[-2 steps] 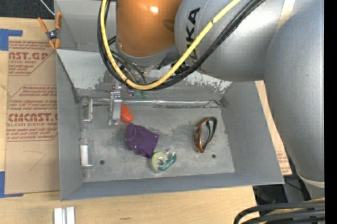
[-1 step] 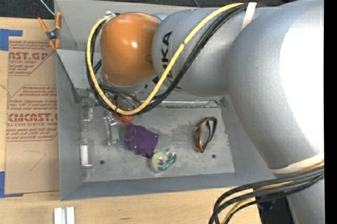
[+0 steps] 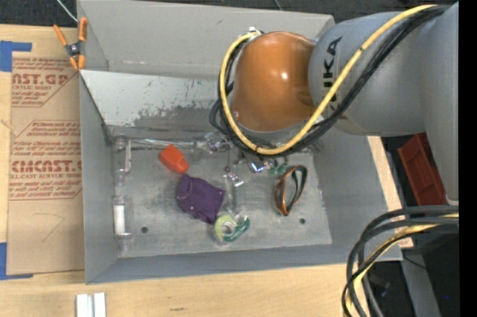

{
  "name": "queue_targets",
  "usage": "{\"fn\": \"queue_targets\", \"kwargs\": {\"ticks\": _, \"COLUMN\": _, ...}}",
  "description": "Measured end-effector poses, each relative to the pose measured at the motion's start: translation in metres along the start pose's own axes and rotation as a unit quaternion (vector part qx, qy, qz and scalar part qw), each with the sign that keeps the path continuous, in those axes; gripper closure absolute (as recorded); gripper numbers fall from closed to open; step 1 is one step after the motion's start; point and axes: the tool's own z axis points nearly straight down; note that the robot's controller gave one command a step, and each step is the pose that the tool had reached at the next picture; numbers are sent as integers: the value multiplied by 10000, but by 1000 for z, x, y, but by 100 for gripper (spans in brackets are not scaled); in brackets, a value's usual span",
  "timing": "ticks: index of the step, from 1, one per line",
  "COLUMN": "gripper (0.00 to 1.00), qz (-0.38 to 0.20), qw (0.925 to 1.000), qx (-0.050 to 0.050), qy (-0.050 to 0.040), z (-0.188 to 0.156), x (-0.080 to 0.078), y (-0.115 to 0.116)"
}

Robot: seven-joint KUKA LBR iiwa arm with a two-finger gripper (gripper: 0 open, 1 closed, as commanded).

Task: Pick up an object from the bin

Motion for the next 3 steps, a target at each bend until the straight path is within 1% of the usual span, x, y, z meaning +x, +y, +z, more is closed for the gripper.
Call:
{"fn": "queue_targets", "kwargs": {"ticks": 1, "gripper": 0, "qz": -1153, "qw": 9933, "qx": -4, "qy": -12, "z": 13, "x": -66, "y": 92}}
{"fn": "queue_targets", "kwargs": {"ticks": 2, "gripper": 0, "qz": 997, "qw": 9950, "qx": 2, "qy": 14, "z": 86, "x": 14, "y": 13}}
{"fn": "queue_targets", "kwargs": {"ticks": 3, "gripper": 100, "qz": -2673, "qw": 9636, "qx": -1, "qy": -23, "z": 84, "x": -59, "y": 85}}
